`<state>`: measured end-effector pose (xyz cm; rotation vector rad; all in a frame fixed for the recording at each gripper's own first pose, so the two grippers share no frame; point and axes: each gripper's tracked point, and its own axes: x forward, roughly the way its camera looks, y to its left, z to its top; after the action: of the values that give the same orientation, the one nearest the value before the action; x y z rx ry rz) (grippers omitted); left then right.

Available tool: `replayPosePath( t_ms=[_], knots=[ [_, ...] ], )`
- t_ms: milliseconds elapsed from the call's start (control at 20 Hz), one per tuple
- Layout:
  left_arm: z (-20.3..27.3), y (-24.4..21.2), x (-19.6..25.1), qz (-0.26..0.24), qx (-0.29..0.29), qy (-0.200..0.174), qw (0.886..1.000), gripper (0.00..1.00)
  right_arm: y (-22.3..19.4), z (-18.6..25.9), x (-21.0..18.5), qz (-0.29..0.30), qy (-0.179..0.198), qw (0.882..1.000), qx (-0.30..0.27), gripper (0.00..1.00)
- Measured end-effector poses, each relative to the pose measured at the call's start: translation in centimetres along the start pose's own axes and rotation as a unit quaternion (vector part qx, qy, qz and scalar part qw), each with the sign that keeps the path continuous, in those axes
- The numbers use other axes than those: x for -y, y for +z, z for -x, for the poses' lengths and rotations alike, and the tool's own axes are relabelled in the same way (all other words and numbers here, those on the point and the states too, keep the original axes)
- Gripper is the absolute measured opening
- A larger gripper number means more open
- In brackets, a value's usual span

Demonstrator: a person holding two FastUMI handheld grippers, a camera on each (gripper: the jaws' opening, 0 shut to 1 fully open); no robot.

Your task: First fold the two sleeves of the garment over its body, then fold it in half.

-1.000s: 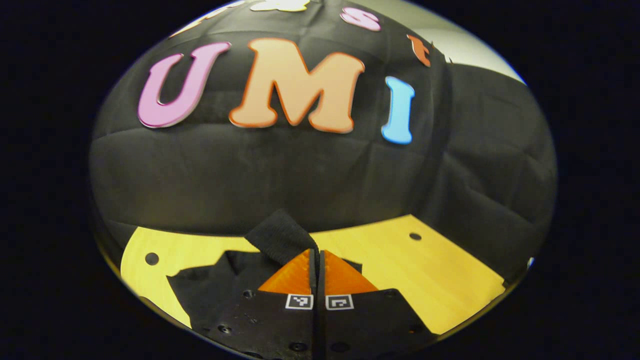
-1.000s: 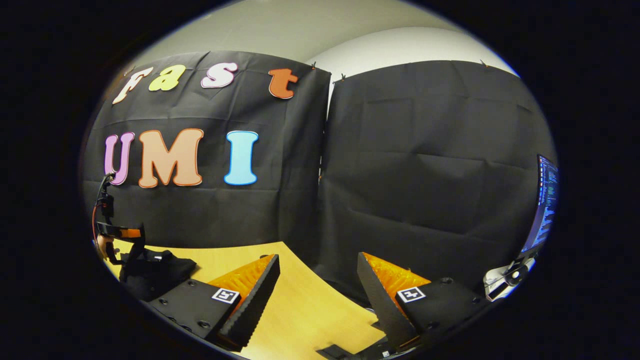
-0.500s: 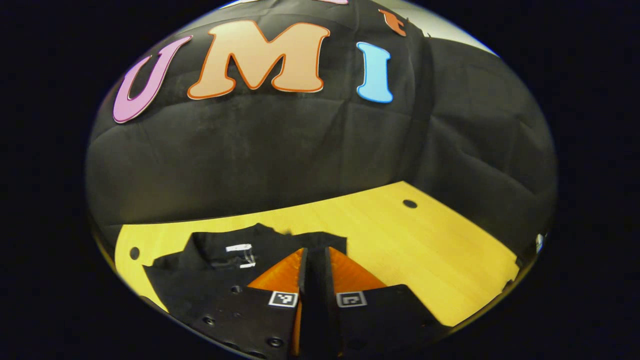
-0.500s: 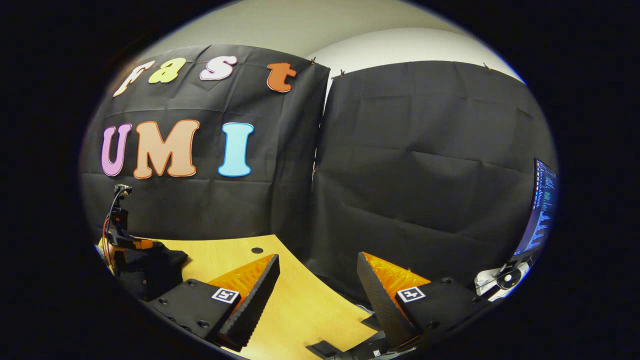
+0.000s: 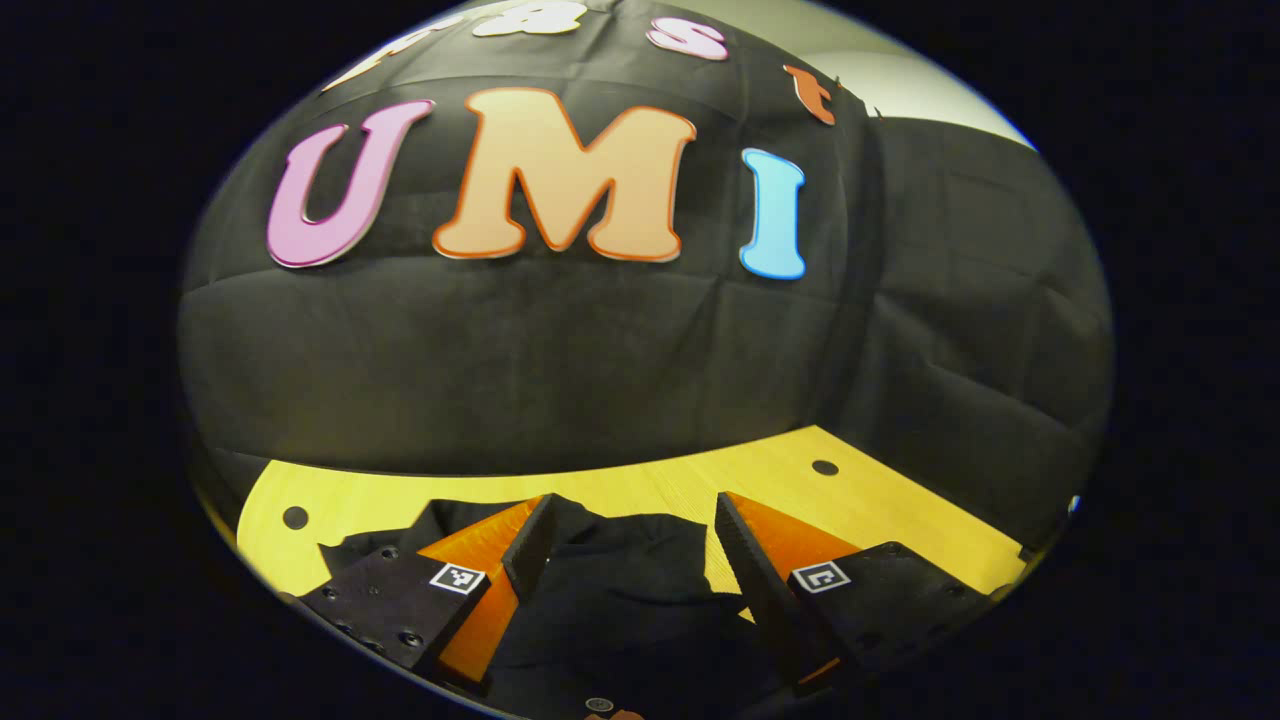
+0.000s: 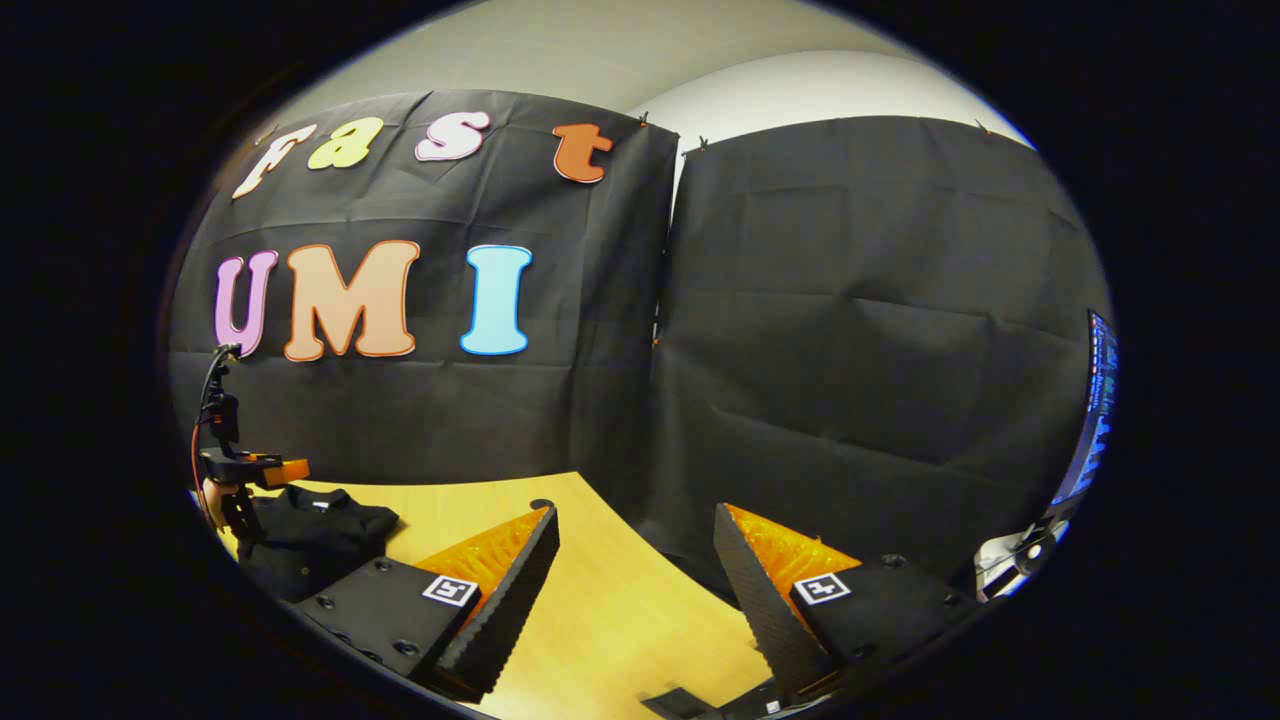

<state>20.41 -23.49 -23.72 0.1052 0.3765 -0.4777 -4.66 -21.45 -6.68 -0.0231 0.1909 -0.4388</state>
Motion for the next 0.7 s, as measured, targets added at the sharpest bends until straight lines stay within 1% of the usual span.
replayPosePath(
  t_ms=[100,200,250,300,350,400,450,500,600,700],
  knots=[
    [3.6,1.6,-2.6,0.017,0.023,0.024,0.999,0.95,-0.6,-0.6,-2.0,0.003,0.024,1.0,-0.004,0.99],
    [7.7,2.7,-5.6,0.024,0.051,0.058,0.997,0.95,-1.6,-0.8,-5.1,0.009,0.064,0.998,-0.01,0.98],
    [9.7,3.3,-7.3,0.021,0.067,0.079,0.994,0.94,-2.2,-0.9,-6.7,0.015,0.087,0.996,-0.014,0.98],
    [12.1,3.2,-9.1,0.012,0.073,0.101,0.992,0.92,-3.0,-1.0,-8.4,0.022,0.111,0.993,-0.02,0.98],
    [14.3,2.6,-10.6,0.001,0.071,0.122,0.99,0.93,-3.8,-0.9,-10.2,0.029,0.137,0.99,-0.027,0.99],
    [16.5,1.9,-11.8,-0.01,0.065,0.14,0.988,0.92,-4.9,-0.6,-12.0,0.035,0.164,0.985,-0.034,0.98],
    [18.5,1.2,-12.8,-0.013,0.061,0.156,0.986,0.92,-6.0,-0.3,-13.9,0.041,0.19,0.98,-0.043,0.98],
    [20.6,0.2,-13.3,-0.012,0.055,0.162,0.985,0.93,-7.3,0.2,-15.5,0.046,0.216,0.974,-0.053,0.98],
    [24.1,-2.9,-14.0,-0.008,0.029,0.177,0.984,0.92,-9.8,1.2,-18.4,0.057,0.256,0.962,-0.08,0.99],
    [27.4,-6.1,-14.4,0.004,-0.005,0.2,0.98,0.92,-12.0,2.5,-20.7,0.066,0.291,0.949,-0.102,0.99]
  ],
)
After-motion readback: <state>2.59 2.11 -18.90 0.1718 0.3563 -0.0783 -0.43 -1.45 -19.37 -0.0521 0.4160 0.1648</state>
